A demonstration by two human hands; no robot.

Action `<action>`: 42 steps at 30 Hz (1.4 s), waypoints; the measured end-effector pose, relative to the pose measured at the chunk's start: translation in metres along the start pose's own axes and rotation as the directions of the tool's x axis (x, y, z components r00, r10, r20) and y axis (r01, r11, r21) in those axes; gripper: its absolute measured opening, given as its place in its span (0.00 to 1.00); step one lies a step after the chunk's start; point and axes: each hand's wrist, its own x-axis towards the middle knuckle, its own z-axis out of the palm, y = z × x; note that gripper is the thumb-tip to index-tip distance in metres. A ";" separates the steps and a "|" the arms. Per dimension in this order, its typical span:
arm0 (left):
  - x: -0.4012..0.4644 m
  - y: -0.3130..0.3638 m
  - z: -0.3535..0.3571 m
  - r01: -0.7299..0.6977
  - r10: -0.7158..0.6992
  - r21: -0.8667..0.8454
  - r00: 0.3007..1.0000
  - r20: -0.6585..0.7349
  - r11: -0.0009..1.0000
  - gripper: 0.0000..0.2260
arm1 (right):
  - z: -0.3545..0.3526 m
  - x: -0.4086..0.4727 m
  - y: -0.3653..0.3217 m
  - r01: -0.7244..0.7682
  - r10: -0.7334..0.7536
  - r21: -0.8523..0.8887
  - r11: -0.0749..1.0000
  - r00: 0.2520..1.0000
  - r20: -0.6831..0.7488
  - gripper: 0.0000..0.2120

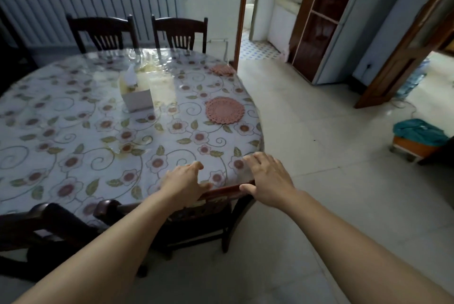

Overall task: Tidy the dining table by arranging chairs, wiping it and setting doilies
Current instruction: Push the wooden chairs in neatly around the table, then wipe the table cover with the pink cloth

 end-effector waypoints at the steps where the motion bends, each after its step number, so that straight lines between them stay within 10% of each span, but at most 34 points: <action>1: 0.006 0.012 -0.002 -0.008 0.008 0.012 1.000 0.013 1.000 0.27 | -0.004 0.000 0.012 -0.013 0.013 -0.002 1.000 1.000 0.002 0.33; 21: 0.179 0.306 0.000 0.012 -0.012 0.017 1.000 0.003 1.000 0.25 | -0.088 0.048 0.325 -0.064 0.055 0.058 0.996 0.987 0.150 0.37; 42: 0.498 0.330 -0.083 0.232 -0.237 -0.098 0.970 -0.051 0.968 0.27 | -0.128 0.385 0.469 0.164 -0.167 0.033 0.986 0.970 0.179 0.37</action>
